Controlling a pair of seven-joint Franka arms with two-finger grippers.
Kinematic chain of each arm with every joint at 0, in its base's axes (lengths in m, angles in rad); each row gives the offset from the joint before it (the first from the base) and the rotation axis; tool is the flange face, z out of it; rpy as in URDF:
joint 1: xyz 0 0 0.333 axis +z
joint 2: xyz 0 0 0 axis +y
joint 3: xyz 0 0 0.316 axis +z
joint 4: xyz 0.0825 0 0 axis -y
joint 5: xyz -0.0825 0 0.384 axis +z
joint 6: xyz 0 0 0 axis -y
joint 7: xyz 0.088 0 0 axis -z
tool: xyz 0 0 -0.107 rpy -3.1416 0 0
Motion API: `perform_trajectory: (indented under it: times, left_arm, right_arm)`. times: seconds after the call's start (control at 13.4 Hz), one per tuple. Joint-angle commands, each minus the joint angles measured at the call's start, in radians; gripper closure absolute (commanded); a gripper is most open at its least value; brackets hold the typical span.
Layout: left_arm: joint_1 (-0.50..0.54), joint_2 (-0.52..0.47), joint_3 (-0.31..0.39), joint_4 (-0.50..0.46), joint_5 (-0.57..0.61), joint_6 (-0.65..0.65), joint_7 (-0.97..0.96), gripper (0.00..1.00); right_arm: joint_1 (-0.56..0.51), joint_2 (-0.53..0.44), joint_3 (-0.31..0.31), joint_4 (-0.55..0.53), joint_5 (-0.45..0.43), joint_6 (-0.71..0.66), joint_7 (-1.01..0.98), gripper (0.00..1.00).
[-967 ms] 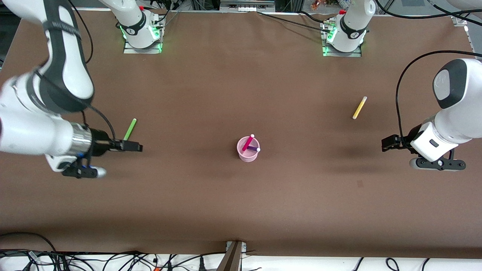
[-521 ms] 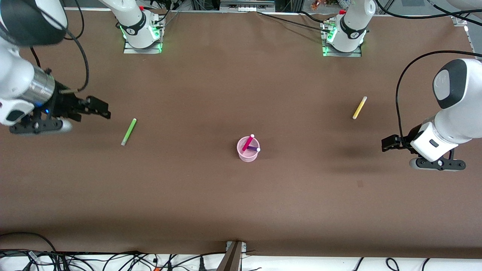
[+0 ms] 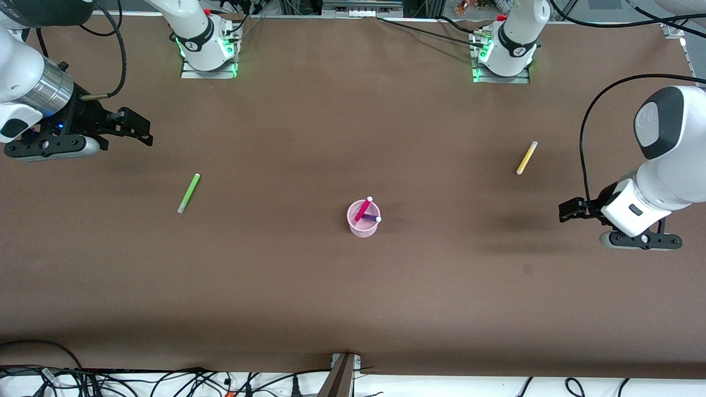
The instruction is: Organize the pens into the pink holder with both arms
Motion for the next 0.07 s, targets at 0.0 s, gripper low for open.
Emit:
perform_trajectory:
  times: [0.0]
  left_arm:
    - [-0.001, -0.008, 0.002, -0.006, -0.007, 0.006, 0.024, 0.00]
  right_arm:
    - [0.014, 0.004, -0.010, 0.006, -0.013, 0.002, -0.011, 0.00]
